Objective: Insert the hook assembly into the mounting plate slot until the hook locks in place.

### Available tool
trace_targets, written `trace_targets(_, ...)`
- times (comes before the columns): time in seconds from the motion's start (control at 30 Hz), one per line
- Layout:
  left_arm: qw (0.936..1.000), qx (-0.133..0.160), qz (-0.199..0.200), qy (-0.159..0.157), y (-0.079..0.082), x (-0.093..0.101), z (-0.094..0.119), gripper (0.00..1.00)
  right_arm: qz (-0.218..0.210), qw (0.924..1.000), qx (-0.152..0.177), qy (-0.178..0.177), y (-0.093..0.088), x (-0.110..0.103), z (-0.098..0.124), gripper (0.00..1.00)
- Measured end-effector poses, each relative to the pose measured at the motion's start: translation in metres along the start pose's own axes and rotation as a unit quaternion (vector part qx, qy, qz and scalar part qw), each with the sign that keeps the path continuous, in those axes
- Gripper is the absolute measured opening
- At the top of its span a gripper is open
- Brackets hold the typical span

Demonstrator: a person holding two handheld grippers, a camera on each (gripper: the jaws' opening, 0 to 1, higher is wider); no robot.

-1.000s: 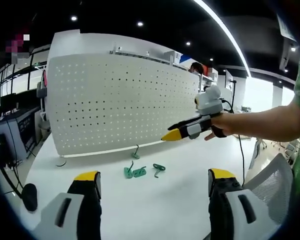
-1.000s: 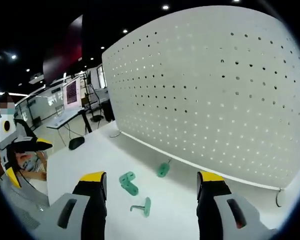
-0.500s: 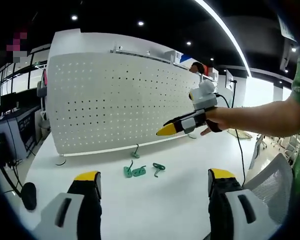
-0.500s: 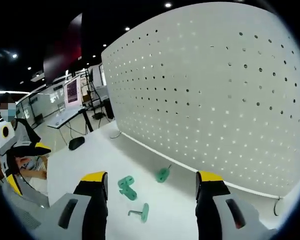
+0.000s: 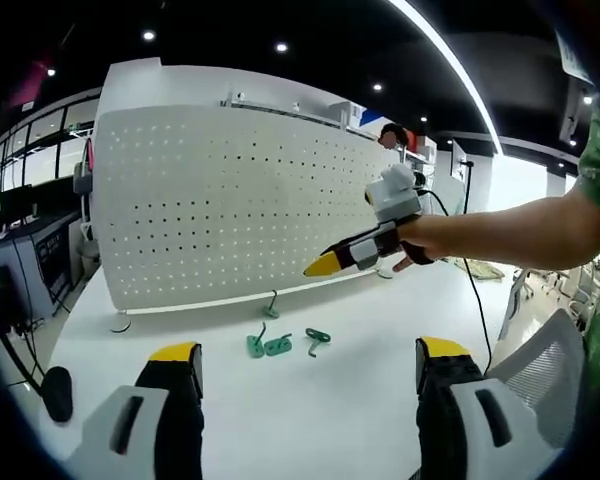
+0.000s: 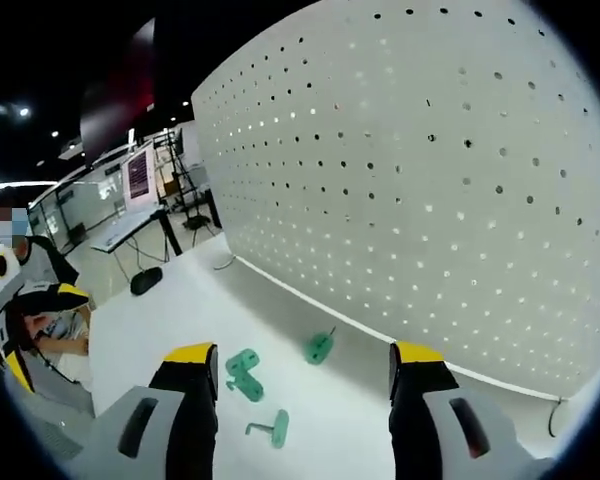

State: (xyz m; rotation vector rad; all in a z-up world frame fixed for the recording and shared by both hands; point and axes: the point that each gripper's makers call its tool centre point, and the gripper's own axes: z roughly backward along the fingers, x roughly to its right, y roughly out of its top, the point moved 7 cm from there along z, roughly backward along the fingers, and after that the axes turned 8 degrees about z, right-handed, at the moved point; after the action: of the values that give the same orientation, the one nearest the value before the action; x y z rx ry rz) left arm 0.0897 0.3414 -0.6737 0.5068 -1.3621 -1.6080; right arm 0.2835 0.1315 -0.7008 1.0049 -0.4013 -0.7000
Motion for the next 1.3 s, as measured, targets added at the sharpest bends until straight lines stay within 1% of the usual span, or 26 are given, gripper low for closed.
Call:
trace_targets(0.23, 1.0000, 0.000, 0.002, 0.000, 0.001, 0.001, 0.000, 0.90, -0.009, 0.9999, -0.006, 0.005, -0.002, 0.001, -0.007, 0.69)
trace_targets(0.53, 1.0000, 0.001, 0.005, 0.002, 0.000, -0.001, 0.001, 0.90, -0.018, 0.9996, -0.017, 0.014, 0.000, 0.004, -0.018, 0.65)
trace_targets(0.93, 1.0000, -0.002, 0.009, 0.001, -0.002, -0.001, -0.001, 0.89, -0.016, 0.9991, -0.033, 0.020, 0.002, 0.007, -0.035, 0.64)
trace_targets(1.3, 0.9999, -0.006, 0.011, 0.001, -0.004, -0.002, -0.003, 0.89, -0.023, 0.9982, -0.049, 0.026, -0.002, 0.008, -0.048, 0.62)
